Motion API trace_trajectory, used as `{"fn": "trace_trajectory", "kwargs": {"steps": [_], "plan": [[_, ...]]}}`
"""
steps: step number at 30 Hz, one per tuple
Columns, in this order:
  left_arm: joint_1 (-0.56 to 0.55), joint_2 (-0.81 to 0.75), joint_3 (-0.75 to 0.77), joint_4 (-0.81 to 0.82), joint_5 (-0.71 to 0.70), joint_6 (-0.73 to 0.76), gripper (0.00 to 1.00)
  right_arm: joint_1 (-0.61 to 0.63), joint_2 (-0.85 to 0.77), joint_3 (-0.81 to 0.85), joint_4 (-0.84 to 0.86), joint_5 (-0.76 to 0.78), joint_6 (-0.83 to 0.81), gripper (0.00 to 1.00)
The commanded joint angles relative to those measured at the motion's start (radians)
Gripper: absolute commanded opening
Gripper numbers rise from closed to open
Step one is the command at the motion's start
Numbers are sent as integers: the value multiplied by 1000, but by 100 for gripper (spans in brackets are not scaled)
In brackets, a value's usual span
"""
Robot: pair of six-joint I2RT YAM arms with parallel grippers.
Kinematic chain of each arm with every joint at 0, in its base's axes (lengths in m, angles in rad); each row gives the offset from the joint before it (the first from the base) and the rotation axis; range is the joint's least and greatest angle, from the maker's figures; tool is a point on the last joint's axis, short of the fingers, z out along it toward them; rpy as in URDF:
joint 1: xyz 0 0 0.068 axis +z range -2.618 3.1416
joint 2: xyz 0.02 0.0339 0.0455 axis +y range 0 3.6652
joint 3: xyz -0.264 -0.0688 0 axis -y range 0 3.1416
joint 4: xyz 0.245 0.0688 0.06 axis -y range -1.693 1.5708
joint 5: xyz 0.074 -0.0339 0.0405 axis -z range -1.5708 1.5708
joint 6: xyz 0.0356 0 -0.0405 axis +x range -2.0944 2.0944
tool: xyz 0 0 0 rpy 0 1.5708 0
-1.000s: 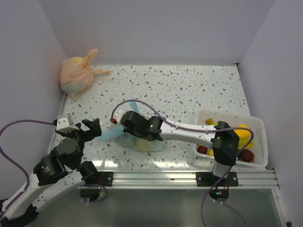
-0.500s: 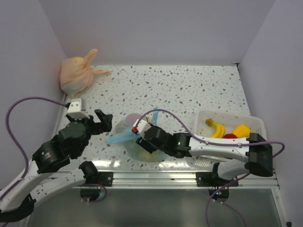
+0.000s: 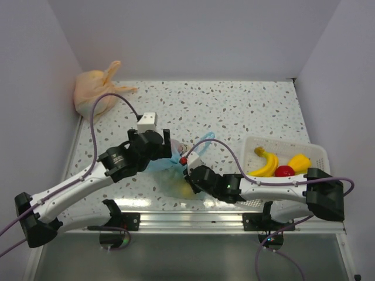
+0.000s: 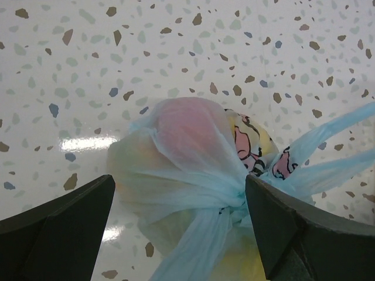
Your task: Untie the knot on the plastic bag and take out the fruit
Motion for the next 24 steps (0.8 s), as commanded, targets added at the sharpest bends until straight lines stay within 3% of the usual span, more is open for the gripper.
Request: {"fn": "trace_trajectory", "kwargs": {"steps": [1, 5, 11, 20, 23, 24], "plan": [[2, 82, 85, 87, -10, -28, 99, 3, -4, -13, 79, -13, 63, 11], [19, 200, 148, 78, 24, -45, 98, 3, -24, -29, 82, -25, 53, 0], [83, 332, 163, 18, 55, -120, 96, 3, -35, -46, 100, -26, 48, 0], [155, 403, 62, 146, 249, -183, 93, 6, -25, -54, 117, -28, 39, 0], [155, 421, 34, 152, 289, -205, 88, 11, -24, -51, 117, -22, 33, 0], [157, 415, 14, 153, 296, -211, 82, 12, -25, -53, 117, -16, 31, 0]]}}
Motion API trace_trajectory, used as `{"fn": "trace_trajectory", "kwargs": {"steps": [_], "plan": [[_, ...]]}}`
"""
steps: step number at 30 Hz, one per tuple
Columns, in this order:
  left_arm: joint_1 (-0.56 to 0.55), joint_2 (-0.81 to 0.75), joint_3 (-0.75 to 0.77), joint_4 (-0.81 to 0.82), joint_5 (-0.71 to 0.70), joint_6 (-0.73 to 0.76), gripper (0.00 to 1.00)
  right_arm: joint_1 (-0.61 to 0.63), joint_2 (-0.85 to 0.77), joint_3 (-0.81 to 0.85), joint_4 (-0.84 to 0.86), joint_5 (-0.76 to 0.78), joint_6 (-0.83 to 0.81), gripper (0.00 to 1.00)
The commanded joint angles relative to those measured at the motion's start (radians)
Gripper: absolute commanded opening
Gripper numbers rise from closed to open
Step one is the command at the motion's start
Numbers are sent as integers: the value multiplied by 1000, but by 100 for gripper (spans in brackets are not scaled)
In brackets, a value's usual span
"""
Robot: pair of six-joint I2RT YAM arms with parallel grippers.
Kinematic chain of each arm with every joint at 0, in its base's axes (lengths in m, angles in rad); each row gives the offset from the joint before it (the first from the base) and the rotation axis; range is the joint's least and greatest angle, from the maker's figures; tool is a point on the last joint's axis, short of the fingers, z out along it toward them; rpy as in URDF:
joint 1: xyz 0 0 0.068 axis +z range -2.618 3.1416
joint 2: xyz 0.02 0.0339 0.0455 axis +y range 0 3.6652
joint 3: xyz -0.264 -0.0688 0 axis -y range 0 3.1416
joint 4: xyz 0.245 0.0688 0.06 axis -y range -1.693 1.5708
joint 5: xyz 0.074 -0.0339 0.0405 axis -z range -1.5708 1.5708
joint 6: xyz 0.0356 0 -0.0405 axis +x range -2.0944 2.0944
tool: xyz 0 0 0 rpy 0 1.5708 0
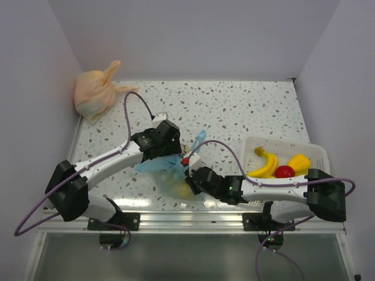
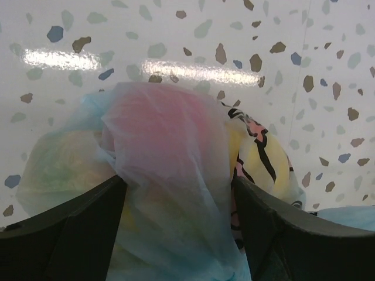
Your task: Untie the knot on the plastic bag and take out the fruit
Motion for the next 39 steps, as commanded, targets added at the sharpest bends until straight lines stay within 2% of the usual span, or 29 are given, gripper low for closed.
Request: {"fn": "trace_trajectory", "kwargs": {"steps": [1, 2, 5, 6, 8, 9, 13, 17, 20, 23, 25, 26, 28, 29, 30, 33, 34, 39], "plan": [[1, -8, -44, 55, 76, -53, 77, 10, -10, -6, 36, 9, -5, 0], [2, -18, -53, 58, 84, -61, 72, 11, -10, -9, 36, 17, -3, 0], [1, -68, -86, 64, 79, -70, 43, 11, -16, -12, 36, 29, -3, 0], [1, -74, -89, 61, 73, -69, 24, 11, -18, -12, 35, 37, -5, 0], [1, -94, -84, 45, 44, -64, 4, 11, -30, -15, 32, 58, -5, 0], [2, -100, -70, 36, 29, -64, 0, 11, -38, -19, 24, 72, -3, 0], [50, -148, -27, -17, -25, -20, 0, 11, -108, -64, -11, 162, 36, 0], [190, -212, 19, -47, -24, 60, 0, 8, -212, -113, -66, 284, 104, 0], [266, -248, 45, -42, 18, 98, 0, 8, -268, -137, -89, 301, 116, 0], [271, -260, 60, -34, 80, 117, 0, 8, -276, -95, -117, 261, 63, 0], [271, -275, 40, -2, 131, 117, 0, 8, -254, -11, -169, 232, 24, 7], [271, -300, 16, 10, 168, 117, 0, 8, -246, 22, -184, 184, -12, 19], [271, -327, -4, 38, 188, 111, 0, 10, -228, 113, -209, 141, -36, 35], [271, -353, -23, 44, 196, 109, 0, 10, -222, 143, -209, 108, -55, 49], [271, -364, -29, 45, 196, 109, 0, 10, -213, 172, -211, 94, -62, 55], [271, -400, -47, 50, 190, 121, 0, 10, -138, 310, -262, 46, -71, 67], [271, -409, -52, 58, 190, 124, 0, 10, -104, 388, -279, 44, -69, 68], [271, -441, -78, 81, 206, 131, 0, 8, 91, 551, -318, 66, -54, 70]]}}
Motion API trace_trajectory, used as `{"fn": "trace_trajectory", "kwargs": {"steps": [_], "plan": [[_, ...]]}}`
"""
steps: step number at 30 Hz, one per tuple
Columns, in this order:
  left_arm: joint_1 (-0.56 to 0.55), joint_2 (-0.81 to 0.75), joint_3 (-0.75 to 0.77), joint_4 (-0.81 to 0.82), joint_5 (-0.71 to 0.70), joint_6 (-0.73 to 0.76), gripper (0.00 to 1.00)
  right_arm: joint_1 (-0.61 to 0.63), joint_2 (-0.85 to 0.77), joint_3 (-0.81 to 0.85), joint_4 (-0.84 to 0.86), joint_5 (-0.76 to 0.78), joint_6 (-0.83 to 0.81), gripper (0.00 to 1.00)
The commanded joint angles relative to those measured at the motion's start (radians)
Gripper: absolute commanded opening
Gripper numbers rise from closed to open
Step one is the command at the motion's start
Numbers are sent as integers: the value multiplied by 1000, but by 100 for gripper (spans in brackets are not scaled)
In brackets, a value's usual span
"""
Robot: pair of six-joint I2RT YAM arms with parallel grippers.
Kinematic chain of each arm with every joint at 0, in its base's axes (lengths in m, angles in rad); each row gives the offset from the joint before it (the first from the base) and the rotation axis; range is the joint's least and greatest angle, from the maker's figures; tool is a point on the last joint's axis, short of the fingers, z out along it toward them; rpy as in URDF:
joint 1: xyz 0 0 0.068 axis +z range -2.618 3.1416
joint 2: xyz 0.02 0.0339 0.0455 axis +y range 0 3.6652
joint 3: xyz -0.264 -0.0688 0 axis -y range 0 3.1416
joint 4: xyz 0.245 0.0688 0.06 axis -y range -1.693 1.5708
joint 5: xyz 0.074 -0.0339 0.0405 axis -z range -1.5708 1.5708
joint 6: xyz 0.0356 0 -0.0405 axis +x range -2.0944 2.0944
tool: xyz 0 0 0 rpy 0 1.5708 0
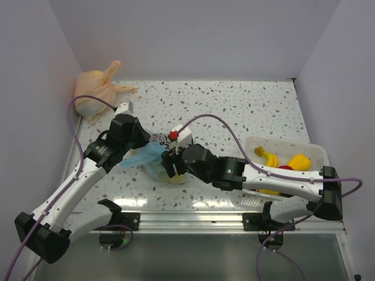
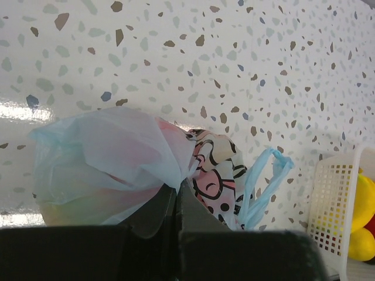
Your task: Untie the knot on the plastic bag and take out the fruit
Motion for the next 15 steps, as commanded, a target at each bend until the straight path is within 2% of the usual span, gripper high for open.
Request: {"fn": "trace_trajectory", "kwargs": {"steps": [1, 6, 9, 13, 14, 15], "plan": [[6, -26, -7, 77, 33, 26, 0, 0, 96, 82, -69, 3, 5, 70], [6, -60, -17, 80, 28, 31, 0, -36, 189, 124, -110, 60, 74, 67], [6, -75, -19, 77, 27, 39, 0, -51, 182, 85, -93, 63, 89, 56], [6, -86, -16, 77, 18, 56, 0, -72, 161, 13, -67, 42, 97, 28], [6, -87, -14, 70, 11, 57, 0, -78, 152, -2, -58, 45, 98, 11], [6, -86, -10, 66, 2, 60, 0, -82, 141, -43, -52, 48, 101, 4]]}}
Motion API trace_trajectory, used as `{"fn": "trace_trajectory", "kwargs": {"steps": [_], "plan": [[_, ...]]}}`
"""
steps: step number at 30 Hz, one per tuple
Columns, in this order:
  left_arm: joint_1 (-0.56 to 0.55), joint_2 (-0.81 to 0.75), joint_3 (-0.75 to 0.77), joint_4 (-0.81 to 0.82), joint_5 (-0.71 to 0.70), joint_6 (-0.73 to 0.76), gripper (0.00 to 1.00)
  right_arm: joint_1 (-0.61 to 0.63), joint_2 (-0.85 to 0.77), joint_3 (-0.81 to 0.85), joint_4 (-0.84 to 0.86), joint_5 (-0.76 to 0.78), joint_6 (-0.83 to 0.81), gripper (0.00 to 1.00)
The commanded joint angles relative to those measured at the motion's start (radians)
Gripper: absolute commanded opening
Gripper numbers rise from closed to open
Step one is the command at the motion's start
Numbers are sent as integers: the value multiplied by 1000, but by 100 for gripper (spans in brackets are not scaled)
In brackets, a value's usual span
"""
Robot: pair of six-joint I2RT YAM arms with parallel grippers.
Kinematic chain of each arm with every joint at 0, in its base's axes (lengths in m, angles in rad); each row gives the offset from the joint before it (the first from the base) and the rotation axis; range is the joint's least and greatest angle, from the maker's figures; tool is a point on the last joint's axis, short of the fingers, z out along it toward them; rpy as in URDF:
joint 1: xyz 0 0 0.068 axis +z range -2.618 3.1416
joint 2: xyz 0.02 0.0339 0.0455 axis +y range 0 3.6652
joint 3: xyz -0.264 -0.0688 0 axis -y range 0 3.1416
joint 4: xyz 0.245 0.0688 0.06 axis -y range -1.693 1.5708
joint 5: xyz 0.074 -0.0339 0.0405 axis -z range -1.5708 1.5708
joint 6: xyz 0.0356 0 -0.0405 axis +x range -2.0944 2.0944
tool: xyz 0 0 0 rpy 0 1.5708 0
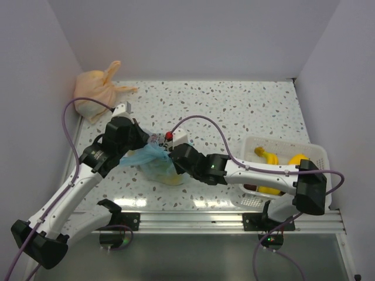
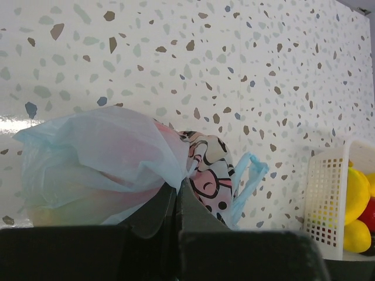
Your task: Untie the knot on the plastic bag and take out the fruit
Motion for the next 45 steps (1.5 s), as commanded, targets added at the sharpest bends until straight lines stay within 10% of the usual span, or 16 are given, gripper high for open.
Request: {"fn": "trace_trajectory", "kwargs": {"steps": [1, 11, 18, 23, 30, 39, 45], "plan": [[6, -19, 17, 47, -38, 30, 0, -19, -81, -87, 25, 33, 37, 0], [98, 23, 45, 6, -126, -13, 0, -108, -628, -503, -86, 324, 396, 0], [138, 71, 31, 113, 40, 23, 0, -108, -850, -623, 10, 33, 160, 2], [138, 93, 36, 167, 163, 106, 0, -108, -736, -426, -183, -94, -6, 59], [138, 47, 14, 167, 220, 140, 0, -108, -437, -25, -286, -131, -113, 98], [138, 28, 27, 132, 212, 145, 0, -108, -132, 119, -329, -217, -253, 92], [138, 27, 34, 98, 136, 152, 0, -115, -170, 51, -344, -90, -239, 49]]}}
